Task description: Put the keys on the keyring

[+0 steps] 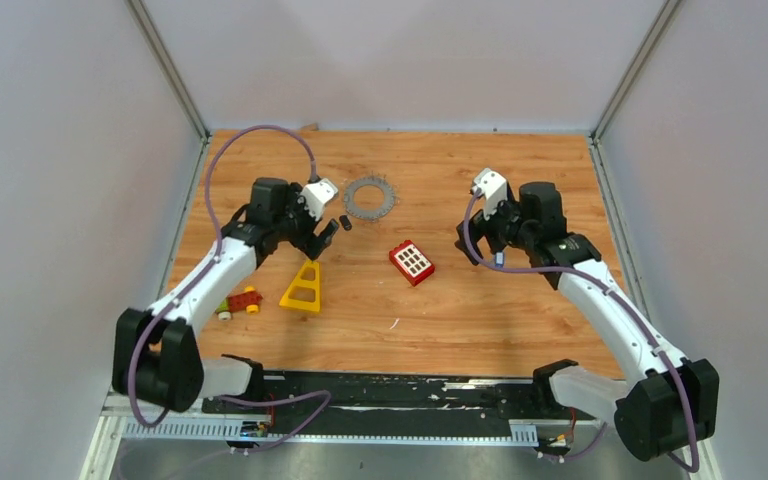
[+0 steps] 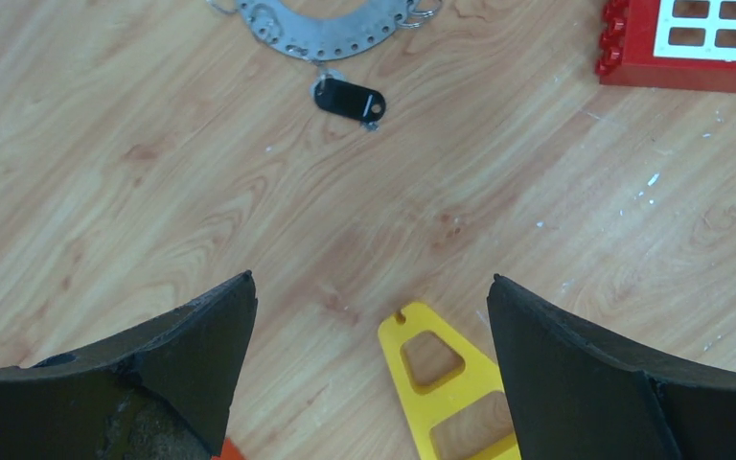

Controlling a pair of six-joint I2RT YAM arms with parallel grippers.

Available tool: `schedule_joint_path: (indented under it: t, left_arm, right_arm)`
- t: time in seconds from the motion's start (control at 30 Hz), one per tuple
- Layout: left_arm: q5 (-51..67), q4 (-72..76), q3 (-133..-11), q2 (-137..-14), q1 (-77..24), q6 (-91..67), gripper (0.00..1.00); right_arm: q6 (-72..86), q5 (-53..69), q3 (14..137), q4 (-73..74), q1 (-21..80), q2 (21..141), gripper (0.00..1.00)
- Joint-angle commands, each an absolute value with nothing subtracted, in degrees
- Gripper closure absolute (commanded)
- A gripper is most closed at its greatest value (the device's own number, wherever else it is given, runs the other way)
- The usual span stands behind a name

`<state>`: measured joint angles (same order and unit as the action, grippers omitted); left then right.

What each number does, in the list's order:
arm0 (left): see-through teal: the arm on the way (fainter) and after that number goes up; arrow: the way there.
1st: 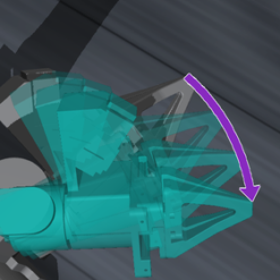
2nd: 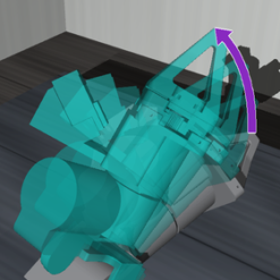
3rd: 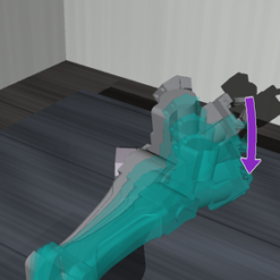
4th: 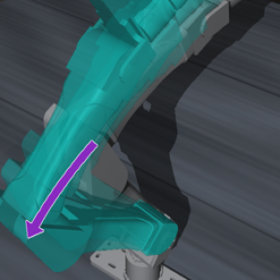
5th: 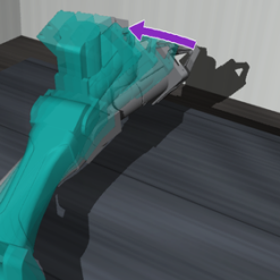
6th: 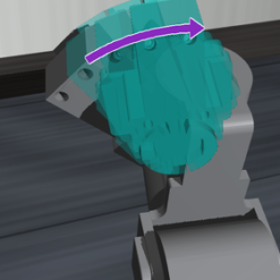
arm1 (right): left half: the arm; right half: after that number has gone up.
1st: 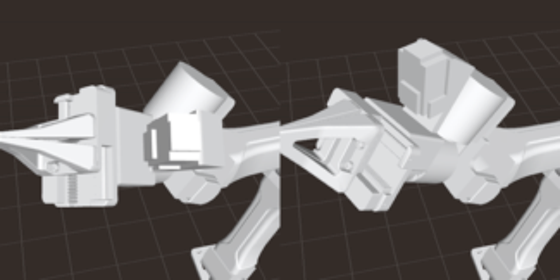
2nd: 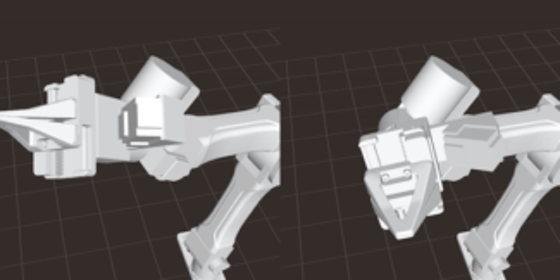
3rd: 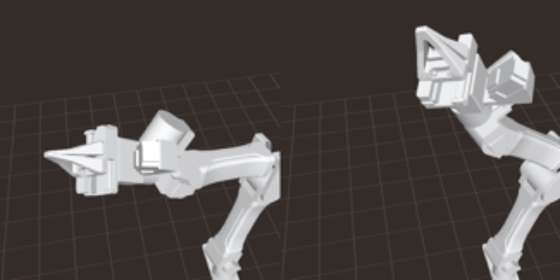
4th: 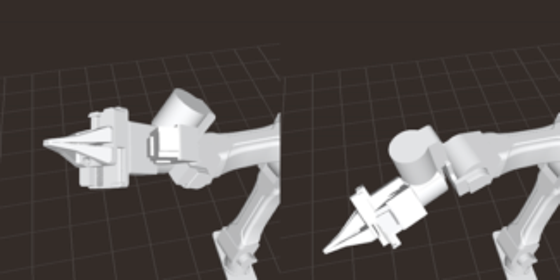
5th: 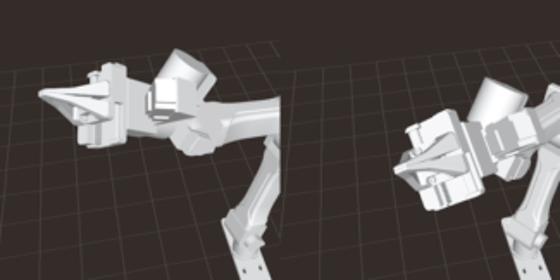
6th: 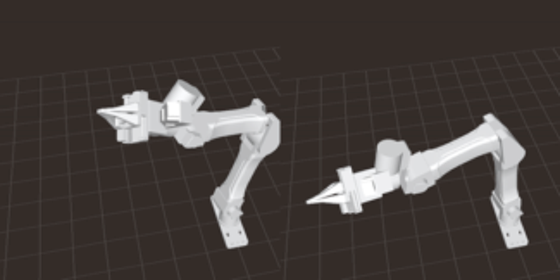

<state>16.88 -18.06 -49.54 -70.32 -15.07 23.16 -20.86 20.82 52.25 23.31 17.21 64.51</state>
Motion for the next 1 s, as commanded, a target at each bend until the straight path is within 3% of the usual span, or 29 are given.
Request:
schedule_joint_path:
  t: [0.0,0.5,0.97]
  left_arm:
    - [18.97,-17.92,-59.22,-80.78,-17.70,19.29,0.05]
    - [19.16,-30.82,-100.95,-123.75,-23.74,3.64,0.26]
    - [19.33,-28.31,-104.01,-130.07,-24.52,0.26,0.45]
  right_arm:
    - [-24.21,18.40,51.14,21.83,18.72,62.48,0.00]
    - [-26.55,15.15,49.07,21.71,18.64,59.00,0.01]
    - [-27.55,14.94,48.60,21.86,18.63,59.84,0.00]
